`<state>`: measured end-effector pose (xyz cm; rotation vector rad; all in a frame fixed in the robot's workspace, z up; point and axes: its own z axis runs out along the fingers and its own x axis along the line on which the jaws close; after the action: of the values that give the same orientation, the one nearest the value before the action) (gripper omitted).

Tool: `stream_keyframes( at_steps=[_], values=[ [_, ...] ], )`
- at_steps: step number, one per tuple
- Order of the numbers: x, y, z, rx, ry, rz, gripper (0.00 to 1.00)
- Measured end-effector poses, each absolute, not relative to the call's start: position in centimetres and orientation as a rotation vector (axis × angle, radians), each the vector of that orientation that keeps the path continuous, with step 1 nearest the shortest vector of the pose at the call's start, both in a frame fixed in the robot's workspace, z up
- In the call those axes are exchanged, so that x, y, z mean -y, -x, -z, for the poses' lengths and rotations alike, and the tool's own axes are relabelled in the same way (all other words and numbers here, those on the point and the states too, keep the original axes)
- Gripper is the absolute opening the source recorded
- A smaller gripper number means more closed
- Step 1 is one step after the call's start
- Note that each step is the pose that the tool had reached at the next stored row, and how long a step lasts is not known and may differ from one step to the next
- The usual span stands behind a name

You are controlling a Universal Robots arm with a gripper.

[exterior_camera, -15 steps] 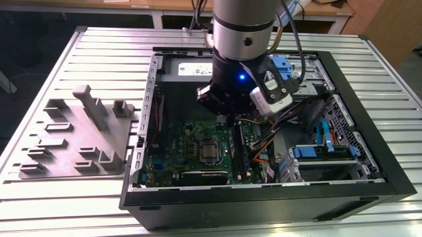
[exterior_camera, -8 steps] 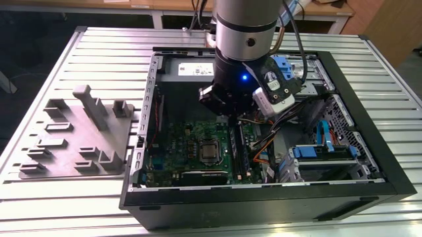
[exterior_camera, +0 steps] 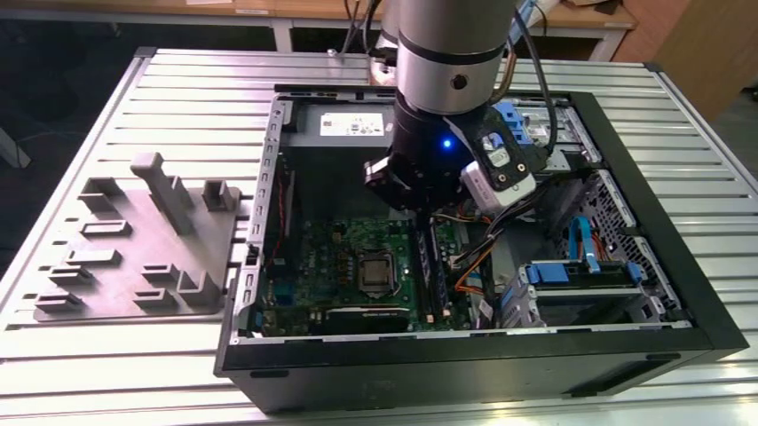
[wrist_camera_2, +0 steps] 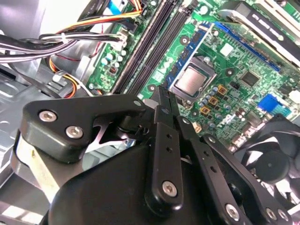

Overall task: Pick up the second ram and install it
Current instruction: 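Insert the second ram into the second slot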

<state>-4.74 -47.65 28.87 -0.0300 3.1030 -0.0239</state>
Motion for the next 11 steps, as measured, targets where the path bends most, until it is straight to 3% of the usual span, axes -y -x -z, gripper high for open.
stream_keyframes(
  at_steps=[11],
  values=[
    [47.7,4.6,-27.6,-3.103,0.029,0.024,0.11]
  ],
)
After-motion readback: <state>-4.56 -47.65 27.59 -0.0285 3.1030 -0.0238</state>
